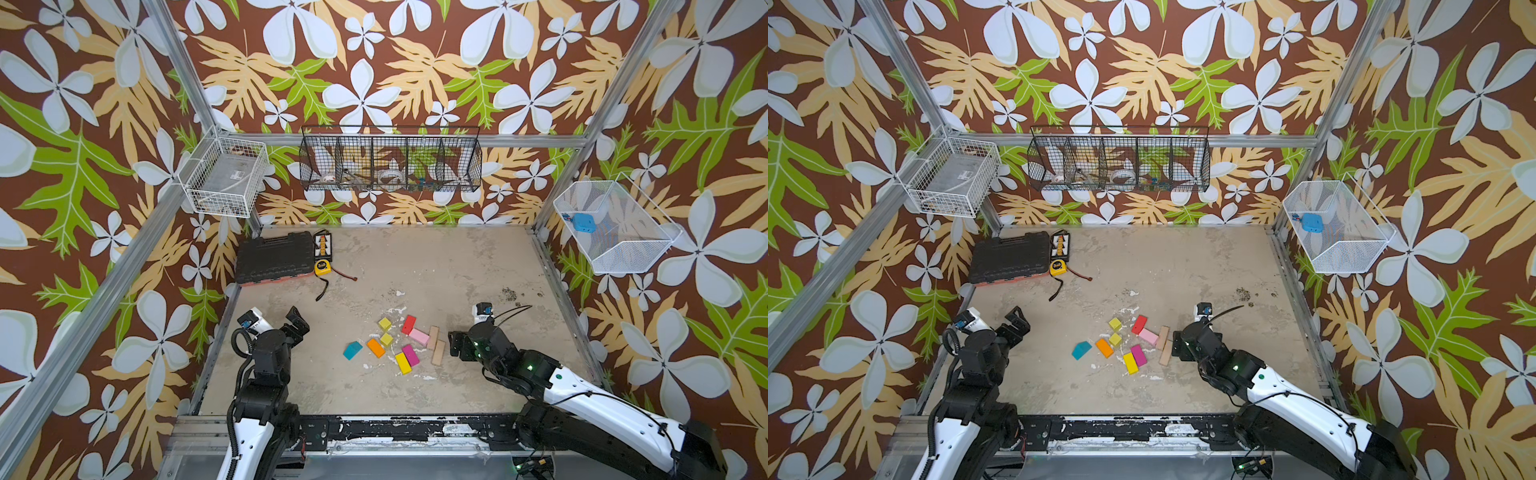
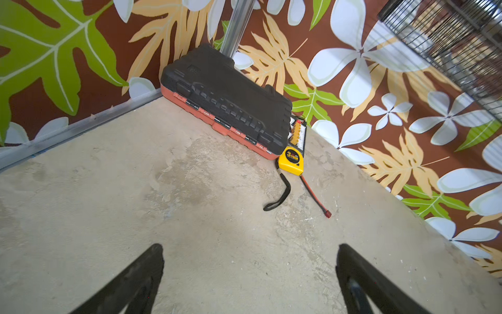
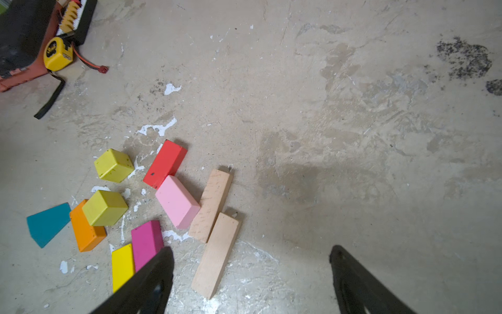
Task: Build the wood block tower
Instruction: 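Move the right gripper over the nearest light-wood bar while the left arm lifts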
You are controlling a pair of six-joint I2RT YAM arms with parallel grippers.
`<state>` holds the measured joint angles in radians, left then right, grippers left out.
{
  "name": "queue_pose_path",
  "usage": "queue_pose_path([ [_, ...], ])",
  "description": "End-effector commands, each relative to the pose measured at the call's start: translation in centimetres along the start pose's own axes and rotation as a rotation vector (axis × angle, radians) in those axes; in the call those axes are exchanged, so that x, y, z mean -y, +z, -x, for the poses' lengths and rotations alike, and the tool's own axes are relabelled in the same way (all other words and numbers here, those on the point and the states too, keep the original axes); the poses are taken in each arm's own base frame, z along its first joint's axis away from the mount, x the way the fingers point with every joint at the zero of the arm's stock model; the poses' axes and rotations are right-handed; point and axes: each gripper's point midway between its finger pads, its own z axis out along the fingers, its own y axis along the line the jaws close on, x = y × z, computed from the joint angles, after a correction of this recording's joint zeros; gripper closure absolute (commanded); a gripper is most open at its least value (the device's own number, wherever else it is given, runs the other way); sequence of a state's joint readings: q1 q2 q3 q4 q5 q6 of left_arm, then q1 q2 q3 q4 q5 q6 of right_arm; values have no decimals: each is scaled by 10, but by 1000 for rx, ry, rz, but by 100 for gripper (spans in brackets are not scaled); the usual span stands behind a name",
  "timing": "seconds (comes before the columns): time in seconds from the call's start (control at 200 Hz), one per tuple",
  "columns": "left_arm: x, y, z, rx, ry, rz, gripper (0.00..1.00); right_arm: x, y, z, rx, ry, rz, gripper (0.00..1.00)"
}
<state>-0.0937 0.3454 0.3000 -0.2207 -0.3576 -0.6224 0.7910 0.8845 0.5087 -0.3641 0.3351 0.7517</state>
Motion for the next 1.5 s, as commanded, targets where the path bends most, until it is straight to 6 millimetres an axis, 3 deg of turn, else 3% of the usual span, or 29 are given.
queue_pose_path([
  [0.0, -2, -3, 1, 10, -12, -4, 0, -1, 8, -5, -23, -4, -10, 12],
  [0.09, 10, -5, -2, -3, 2, -79, 0, 0, 17, -14, -62, -24, -36, 15],
  [0.23, 55, -9, -18, -80, 61, -338, 0, 4, 27, -25, -96, -42, -63, 16],
  [0.385, 64, -10, -24, -111, 76, -391, 0, 2, 31, -31, -117, -38, -53, 17],
  [1.001, 71, -6, -38, -144, 112, -369, 0, 1, 37, -36, -140, -45, -58, 17],
  [1.497, 66, -3, -39, -143, 108, -338, 0, -22, 51, -67, -218, -42, 15, 21],
])
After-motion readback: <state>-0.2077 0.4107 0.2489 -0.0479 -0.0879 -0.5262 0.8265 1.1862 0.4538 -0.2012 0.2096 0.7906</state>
